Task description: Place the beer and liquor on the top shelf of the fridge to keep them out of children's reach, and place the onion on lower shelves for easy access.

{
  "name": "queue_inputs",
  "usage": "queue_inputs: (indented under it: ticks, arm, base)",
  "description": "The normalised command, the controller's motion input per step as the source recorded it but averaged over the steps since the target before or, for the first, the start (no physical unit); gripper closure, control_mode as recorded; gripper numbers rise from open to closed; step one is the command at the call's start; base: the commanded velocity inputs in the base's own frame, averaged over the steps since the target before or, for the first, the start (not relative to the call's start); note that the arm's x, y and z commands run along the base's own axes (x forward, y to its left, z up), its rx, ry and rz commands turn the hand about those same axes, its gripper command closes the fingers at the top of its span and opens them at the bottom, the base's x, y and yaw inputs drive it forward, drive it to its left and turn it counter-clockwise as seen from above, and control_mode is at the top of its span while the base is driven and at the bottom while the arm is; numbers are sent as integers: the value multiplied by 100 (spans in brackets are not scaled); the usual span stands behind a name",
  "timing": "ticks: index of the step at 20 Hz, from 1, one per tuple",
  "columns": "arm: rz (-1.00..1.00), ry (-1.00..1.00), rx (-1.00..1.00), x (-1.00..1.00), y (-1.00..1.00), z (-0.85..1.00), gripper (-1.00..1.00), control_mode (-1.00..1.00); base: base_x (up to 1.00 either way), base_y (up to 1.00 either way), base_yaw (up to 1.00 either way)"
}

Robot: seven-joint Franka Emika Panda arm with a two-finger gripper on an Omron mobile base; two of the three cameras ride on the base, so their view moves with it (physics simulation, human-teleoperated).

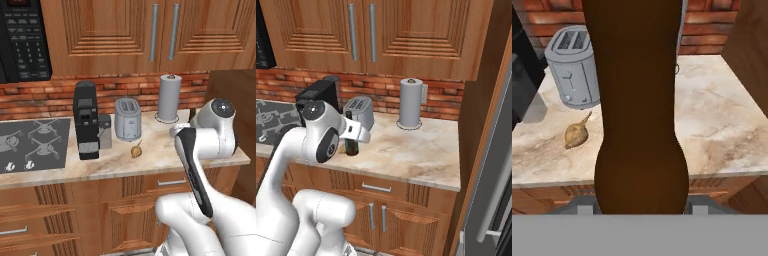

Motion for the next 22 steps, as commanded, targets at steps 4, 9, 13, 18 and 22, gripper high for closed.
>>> queue_inputs:
  ticks: [4,9,13,18,22]
  arm:
    - [8,-13,0,-63,0,61,100,-100]
    - [8,-17,0,-54,0,62,100,-100]
    - [5,-11,-2,-52,1,68,100,-100]
    - [4,-2,-5,-51,5,63,100,-100]
    - [1,0,-8,-44,7,58,100,-100]
  base:
    - [0,0,0]
    - [0,0,0]
    - [0,0,0]
    - [0,0,0]
    - [0,0,0]
